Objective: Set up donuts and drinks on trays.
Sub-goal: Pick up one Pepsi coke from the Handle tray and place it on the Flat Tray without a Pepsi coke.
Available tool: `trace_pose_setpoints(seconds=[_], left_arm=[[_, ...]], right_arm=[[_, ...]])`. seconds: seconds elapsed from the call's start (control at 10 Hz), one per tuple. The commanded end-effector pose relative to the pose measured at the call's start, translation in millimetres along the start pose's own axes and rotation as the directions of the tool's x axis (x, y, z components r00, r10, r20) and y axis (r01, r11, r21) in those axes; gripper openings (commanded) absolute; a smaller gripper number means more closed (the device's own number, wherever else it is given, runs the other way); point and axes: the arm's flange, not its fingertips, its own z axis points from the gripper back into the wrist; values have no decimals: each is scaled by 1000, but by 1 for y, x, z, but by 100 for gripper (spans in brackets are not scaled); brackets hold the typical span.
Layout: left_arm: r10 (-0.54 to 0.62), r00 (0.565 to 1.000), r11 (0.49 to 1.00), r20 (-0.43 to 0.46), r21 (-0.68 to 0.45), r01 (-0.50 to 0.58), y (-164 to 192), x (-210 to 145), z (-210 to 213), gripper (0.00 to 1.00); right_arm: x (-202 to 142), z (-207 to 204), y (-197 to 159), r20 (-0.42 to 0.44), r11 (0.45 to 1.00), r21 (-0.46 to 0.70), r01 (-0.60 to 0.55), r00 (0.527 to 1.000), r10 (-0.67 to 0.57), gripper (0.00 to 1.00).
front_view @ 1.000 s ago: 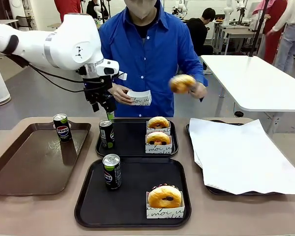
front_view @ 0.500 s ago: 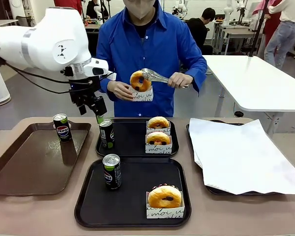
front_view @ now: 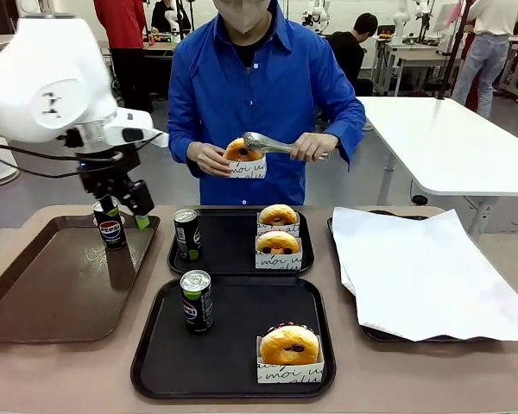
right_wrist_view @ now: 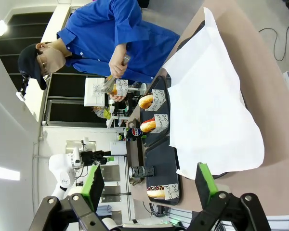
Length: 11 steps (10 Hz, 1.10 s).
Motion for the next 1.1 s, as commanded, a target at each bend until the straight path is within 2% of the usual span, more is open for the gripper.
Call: trace_pose_setpoints(seconds=[0.0,0.1,0.2,0.8,1.0], left_arm=[[65,998,997,23,-30,-64,8,-21,-4,100],[91,996,995,-17,-42,-92,14,-20,-4,100],[29,1000,1000,2,-9,-29,7,-13,1,100],[32,999,999,-2,-14,-32,7,-16,0,100],[167,981,975,99,-163,-149,54,-55,28,100]], right_arm=[[3,-1,0,12,999,33,-16,1000,15,100],[3,-1,0,12,999,33,-16,1000,15,100],[3,-1,0,12,999,33,-16,1000,15,100],[3,-1,0,12,999,33,-16,1000,15,100],[3,-1,0,12,999,33,-16,1000,15,100]])
